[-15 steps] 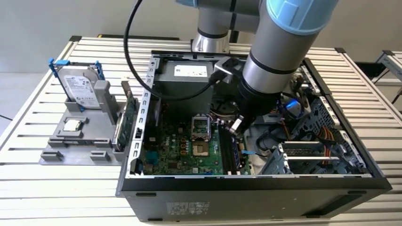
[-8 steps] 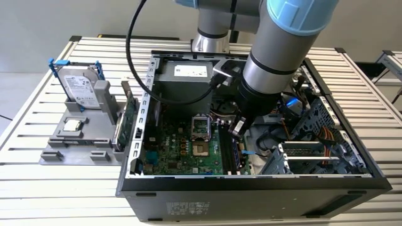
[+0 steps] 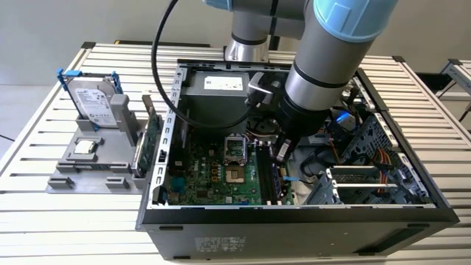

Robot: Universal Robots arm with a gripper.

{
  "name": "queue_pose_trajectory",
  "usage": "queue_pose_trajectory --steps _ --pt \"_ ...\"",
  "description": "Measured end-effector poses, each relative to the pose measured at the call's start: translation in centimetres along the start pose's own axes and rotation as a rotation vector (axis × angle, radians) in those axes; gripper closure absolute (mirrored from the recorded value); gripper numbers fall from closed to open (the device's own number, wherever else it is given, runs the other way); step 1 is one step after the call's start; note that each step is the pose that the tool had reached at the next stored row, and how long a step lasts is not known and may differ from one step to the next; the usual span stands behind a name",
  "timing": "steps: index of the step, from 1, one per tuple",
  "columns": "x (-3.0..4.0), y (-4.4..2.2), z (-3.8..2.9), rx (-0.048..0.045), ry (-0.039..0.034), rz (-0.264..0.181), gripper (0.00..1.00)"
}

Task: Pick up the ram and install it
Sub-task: 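Insert the ram into the slot, then press down the ram until it locks into place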

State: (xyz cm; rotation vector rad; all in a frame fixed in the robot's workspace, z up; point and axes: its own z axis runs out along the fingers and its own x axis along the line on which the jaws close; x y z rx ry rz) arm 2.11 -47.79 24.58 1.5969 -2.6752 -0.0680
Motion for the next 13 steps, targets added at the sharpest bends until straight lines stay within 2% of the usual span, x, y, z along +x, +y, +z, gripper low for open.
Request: queue_pose_trajectory --steps 13 --pt "0.0 -0.01 0.13 0.0004 0.0108 -0.218 1.0"
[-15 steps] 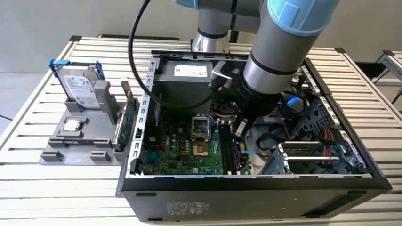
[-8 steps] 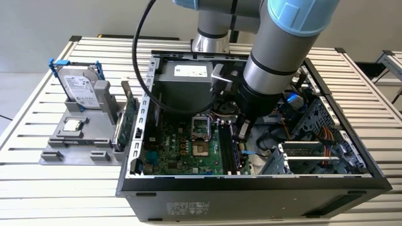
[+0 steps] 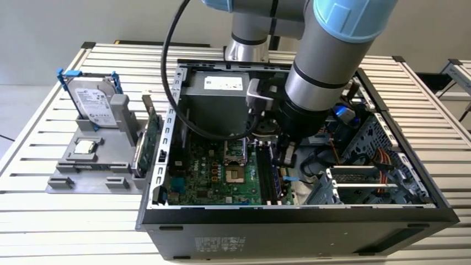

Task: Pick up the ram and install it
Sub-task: 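Press down the ram until it locks into place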

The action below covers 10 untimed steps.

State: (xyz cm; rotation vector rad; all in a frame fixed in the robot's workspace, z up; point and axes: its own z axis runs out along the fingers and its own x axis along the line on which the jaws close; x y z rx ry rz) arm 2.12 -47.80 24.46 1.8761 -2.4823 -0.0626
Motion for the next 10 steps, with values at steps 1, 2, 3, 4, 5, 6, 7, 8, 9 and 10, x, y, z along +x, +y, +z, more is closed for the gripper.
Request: queue_pose_trajectory --steps 1,2,3,4,5,6,7,8,9,10 --pt "0.0 0.0 0.0 0.0 0.0008 -0.016 1.0" --pt "0.0 0.0 0.01 0.0 0.0016 -0.033 1.0" --pt "0.0 0.0 0.01 0.0 0.0024 -0.049 1.0" --pt "0.0 0.0 0.01 -0.0001 0.0031 -0.063 1.0" --pt "0.0 -0.01 0.01 -0.0001 0.0037 -0.079 1.0" --pt "-0.01 -0.02 0.02 -0.0001 0.0043 -0.092 1.0" --pt "-0.01 -0.02 0.02 -0.0001 0.0051 -0.107 1.0" --pt "-0.01 -0.02 0.02 -0.0002 0.0058 -0.121 1.0" --pt "-0.01 -0.02 0.03 -0.0002 0.0065 -0.136 1.0" --pt "-0.01 -0.02 0.03 -0.0002 0.0072 -0.151 1.0"
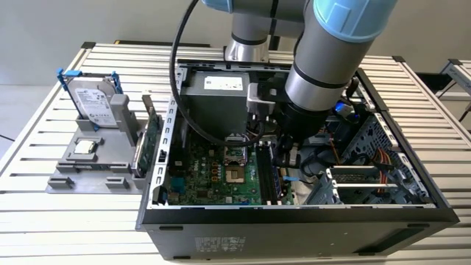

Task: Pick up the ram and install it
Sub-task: 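Press down the ram until it locks into place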

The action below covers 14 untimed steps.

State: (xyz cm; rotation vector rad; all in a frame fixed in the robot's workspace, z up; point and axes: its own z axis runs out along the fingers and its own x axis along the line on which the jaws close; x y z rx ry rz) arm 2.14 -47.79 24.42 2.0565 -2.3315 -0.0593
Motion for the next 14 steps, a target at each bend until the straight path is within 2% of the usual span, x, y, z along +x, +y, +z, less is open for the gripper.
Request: queue_pose_trajectory --steps 7,11,14 --pt "0.0 -0.03 0.06 0.0 0.0049 -0.099 1.0" --pt "-0.03 -0.19 0.11 0.0001 0.0035 -0.107 1.0" --pt "-0.1 -0.29 0.57 -0.0001 0.0038 -0.107 1.0"
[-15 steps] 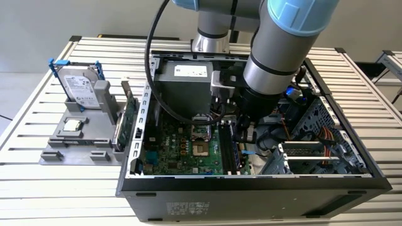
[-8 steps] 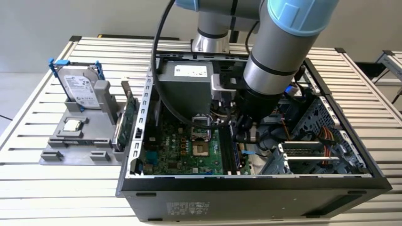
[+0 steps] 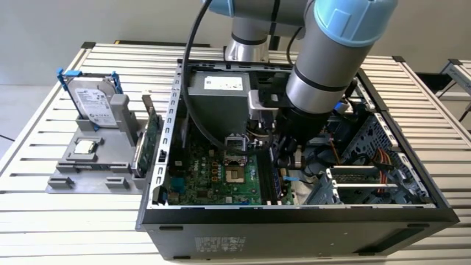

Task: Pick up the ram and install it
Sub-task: 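Press down the ram until it locks into place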

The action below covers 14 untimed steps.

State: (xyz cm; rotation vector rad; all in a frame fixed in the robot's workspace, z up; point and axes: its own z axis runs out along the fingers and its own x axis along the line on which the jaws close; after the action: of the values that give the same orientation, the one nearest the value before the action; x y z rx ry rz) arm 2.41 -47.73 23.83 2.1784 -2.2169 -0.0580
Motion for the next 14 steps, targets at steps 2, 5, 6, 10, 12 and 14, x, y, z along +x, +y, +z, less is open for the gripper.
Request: queue_pose_trajectory --steps 2,5,6,10,12,14 --pt "-0.02 -0.02 0.32 0.0 0.0 0.0 1.0" --pt "-0.03 -0.06 0.88 0.0 0.0 -0.001 1.0" --pt "-0.03 -0.06 1.04 0.0 0.0002 -0.001 1.0" --pt "-0.02 -0.09 1.69 -0.0005 0.002 -0.001 1.0" --pt "-0.02 -0.09 1.76 -0.0002 0.0012 -0.001 1.0" --pt "-0.05 -0.1 1.71 0.0 0.0002 -0.001 1.0"
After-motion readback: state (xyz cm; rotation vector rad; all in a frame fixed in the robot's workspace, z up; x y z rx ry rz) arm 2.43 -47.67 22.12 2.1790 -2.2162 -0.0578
